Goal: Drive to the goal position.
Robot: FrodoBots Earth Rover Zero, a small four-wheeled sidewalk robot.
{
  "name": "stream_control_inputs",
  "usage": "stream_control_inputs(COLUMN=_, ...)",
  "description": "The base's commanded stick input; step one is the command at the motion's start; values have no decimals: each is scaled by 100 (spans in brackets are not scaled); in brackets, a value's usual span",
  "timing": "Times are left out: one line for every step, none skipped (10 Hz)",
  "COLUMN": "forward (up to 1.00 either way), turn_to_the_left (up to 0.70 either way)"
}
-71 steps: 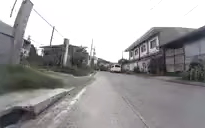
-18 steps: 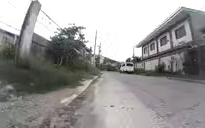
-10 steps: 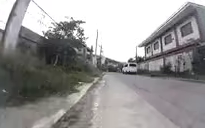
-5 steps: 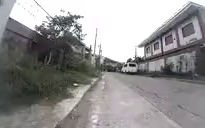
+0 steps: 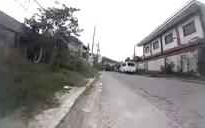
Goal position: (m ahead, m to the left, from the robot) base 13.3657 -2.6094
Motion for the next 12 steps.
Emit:
stream_control_inputs(forward=100, turn_to_the_left=0)
stream_control_inputs(forward=100, turn_to_the_left=0)
stream_control_inputs(forward=100, turn_to_the_left=0)
stream_control_inputs(forward=100, turn_to_the_left=-9)
stream_control_inputs(forward=100, turn_to_the_left=-39)
stream_control_inputs(forward=100, turn_to_the_left=-40)
stream_control_inputs(forward=100, turn_to_the_left=-38)
stream_control_inputs(forward=100, turn_to_the_left=-25)
stream_control_inputs(forward=100, turn_to_the_left=-7)
stream_control_inputs(forward=100, turn_to_the_left=0)
stream_control_inputs(forward=100, turn_to_the_left=0)
stream_control_inputs(forward=100, turn_to_the_left=0)
